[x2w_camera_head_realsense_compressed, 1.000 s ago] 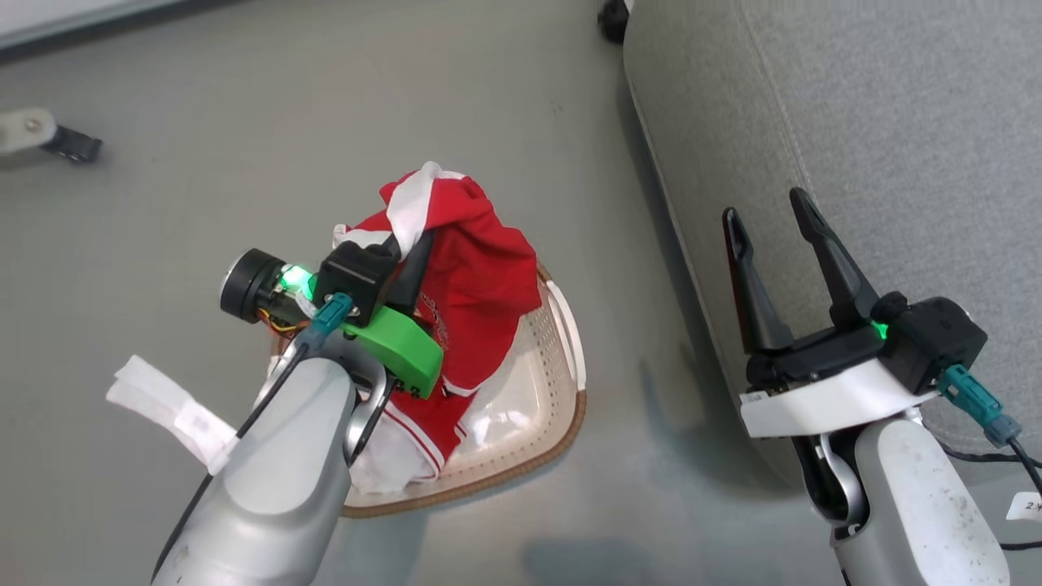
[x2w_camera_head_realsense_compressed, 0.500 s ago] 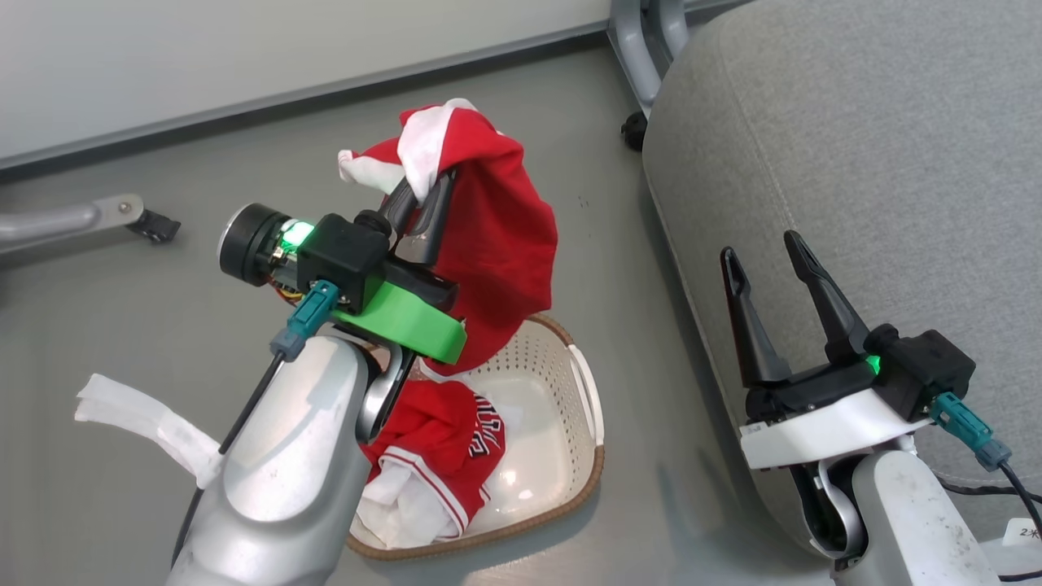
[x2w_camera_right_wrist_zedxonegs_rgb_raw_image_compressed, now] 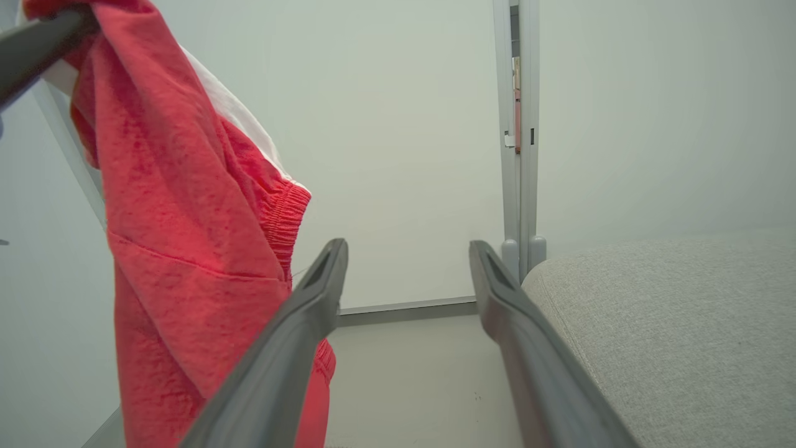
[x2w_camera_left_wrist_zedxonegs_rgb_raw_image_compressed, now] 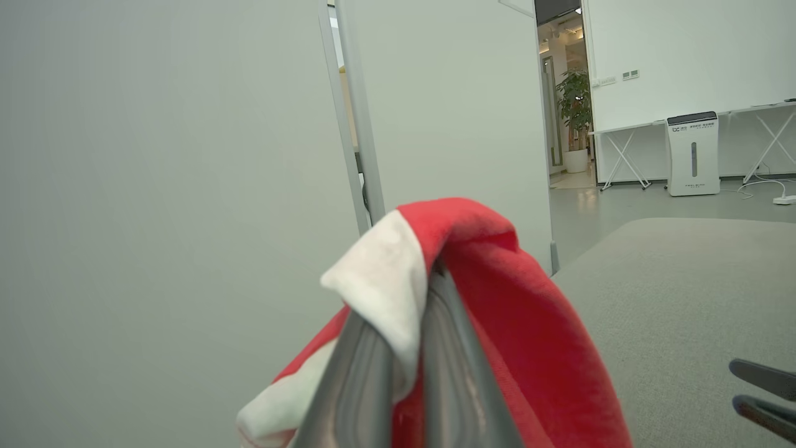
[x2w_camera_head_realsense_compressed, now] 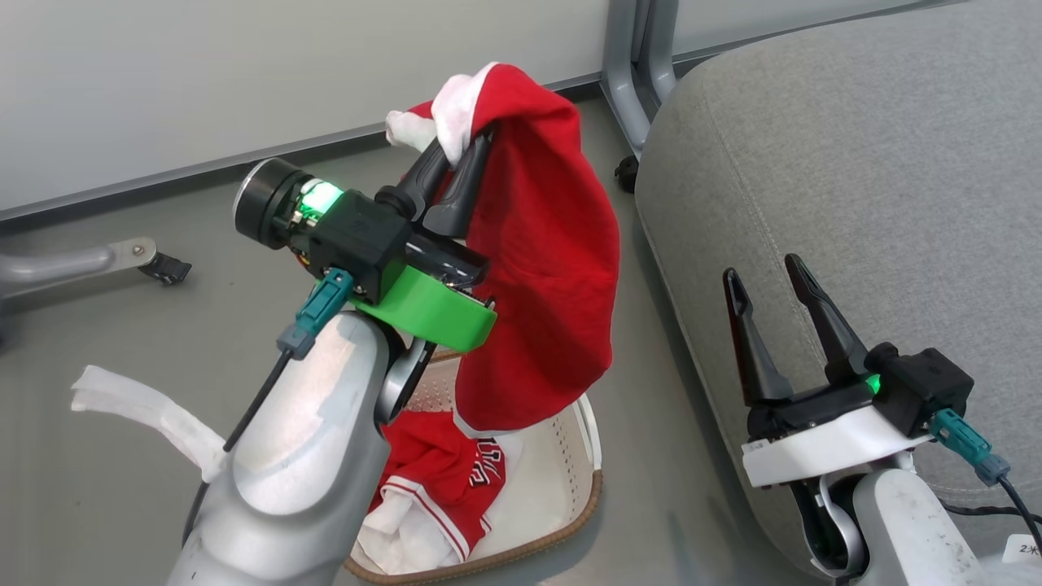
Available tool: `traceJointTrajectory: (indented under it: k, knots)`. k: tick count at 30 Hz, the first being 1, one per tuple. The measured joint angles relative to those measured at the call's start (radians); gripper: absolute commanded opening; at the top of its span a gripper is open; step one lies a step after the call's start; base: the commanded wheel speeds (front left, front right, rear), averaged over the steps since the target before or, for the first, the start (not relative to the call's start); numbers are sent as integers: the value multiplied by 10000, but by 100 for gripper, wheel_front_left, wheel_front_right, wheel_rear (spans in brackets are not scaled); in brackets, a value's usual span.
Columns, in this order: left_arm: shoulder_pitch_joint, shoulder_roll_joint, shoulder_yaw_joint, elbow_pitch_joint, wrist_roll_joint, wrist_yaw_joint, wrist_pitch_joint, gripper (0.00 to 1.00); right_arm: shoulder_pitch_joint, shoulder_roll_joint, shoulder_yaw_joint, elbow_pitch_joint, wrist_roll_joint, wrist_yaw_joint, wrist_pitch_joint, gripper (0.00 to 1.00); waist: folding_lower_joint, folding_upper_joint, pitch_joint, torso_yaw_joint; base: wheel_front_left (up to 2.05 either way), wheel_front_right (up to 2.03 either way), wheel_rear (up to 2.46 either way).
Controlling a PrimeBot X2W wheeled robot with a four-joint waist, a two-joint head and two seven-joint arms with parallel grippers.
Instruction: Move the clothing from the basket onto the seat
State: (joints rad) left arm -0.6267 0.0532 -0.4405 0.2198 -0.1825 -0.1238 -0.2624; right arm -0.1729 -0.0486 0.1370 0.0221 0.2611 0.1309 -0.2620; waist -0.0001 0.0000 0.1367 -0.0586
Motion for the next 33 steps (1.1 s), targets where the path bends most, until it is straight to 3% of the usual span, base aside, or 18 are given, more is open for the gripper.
traceJointTrajectory:
  k: [8, 22, 33]
  knots:
    - [-41, -6, -29, -23, 0, -6, 0, 0, 148, 0, 21, 29, 2, 0, 0, 100, 0, 0, -185, -59, 0, 0, 0]
    - [127, -17, -134, -23, 42, -19, 0, 0, -732, -25, 1406, 75, -926, 0, 0, 100, 0, 0, -188, 16, 0, 0, 0]
    - [235, -29, -861, -257, -105, -35, 0, 0, -2109, -1016, 3043, 825, -591, 0, 0, 100, 0, 0, -151, 424, 0, 0, 0]
